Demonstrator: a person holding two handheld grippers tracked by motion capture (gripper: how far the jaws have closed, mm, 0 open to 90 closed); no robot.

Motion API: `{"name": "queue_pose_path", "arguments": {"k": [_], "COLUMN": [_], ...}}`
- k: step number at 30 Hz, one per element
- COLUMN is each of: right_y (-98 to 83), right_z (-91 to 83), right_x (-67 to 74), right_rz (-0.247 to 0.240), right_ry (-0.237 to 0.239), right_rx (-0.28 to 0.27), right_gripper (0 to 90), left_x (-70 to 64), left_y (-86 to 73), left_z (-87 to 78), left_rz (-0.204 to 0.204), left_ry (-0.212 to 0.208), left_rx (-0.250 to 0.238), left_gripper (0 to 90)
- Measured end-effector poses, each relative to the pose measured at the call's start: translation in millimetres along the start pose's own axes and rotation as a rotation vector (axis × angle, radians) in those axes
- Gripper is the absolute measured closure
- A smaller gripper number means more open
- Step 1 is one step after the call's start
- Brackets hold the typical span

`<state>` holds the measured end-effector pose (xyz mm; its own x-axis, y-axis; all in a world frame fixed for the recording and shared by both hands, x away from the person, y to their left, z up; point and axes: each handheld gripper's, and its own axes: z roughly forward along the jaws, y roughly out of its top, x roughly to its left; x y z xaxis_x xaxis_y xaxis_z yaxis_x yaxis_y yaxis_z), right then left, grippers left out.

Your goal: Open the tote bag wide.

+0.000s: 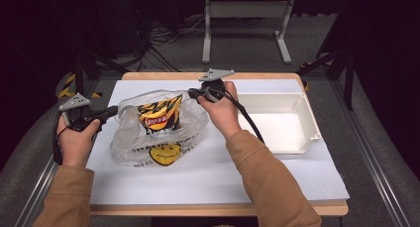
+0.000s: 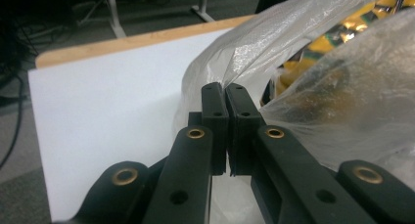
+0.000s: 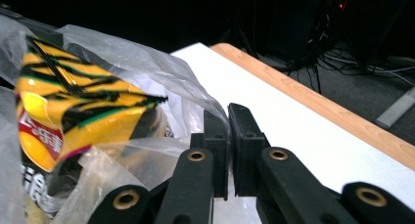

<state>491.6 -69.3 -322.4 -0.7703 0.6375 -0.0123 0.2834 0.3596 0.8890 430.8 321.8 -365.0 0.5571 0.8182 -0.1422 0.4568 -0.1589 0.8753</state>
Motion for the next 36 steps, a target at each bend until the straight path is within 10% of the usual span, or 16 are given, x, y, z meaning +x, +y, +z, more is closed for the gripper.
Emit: {"name": "queue_pose_path", "arguments": {"k": [36], "right_y": [-45.9], "right_z": [27.6], "right_x": [1.8], "right_rz": [0.081], "right_ry": [-0.025], "right_rx": [0.300], "right_gripper": [84.5], "left_x": [-1.1], "left_y": [-55.8], "left_z": [43.8], "left_rz": [-0.035], "left_ry": [-0.016], "left_rx": [0.193], "left_gripper": [87.7]}}
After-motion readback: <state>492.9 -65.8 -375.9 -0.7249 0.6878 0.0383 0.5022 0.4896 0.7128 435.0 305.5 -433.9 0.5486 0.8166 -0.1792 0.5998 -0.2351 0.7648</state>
